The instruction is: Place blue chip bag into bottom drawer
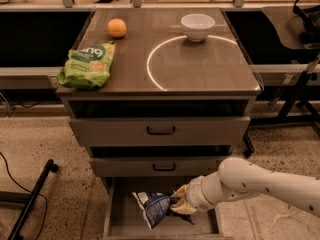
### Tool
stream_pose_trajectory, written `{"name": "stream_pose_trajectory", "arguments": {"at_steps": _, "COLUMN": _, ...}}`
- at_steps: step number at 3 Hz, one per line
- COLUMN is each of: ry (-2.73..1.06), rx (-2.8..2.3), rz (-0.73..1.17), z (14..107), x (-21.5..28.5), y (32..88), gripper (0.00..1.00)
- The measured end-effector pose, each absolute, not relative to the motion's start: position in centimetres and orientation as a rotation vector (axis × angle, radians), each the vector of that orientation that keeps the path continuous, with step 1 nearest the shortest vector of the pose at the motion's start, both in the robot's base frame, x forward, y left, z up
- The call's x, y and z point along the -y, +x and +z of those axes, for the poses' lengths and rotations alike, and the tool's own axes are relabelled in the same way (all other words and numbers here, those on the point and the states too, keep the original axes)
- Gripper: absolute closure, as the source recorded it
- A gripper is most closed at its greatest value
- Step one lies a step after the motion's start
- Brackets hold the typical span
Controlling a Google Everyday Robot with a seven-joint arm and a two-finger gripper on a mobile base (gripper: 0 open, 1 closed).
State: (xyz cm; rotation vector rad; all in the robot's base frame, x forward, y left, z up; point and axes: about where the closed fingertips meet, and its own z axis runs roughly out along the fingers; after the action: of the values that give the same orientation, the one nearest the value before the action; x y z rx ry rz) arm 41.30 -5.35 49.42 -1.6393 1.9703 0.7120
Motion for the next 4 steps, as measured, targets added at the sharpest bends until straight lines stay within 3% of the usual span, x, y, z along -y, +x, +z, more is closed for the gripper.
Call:
{"name": "stream_pose_trajectory", "arguments": {"at_steps": 1, "ry": -1.639, "rx": -1.971, "rz": 0.712, "z": 49.4, "x": 5.4, "y": 41.3, "gripper": 1.00}}
{"name": "stream_pose_trajectory", "arguments": {"at_steps": 4, "ry": -1.540, "rx": -2.053, "rz": 0.571, "z": 37.7, "x": 9.9, "y": 45.8, "gripper": 1.00}}
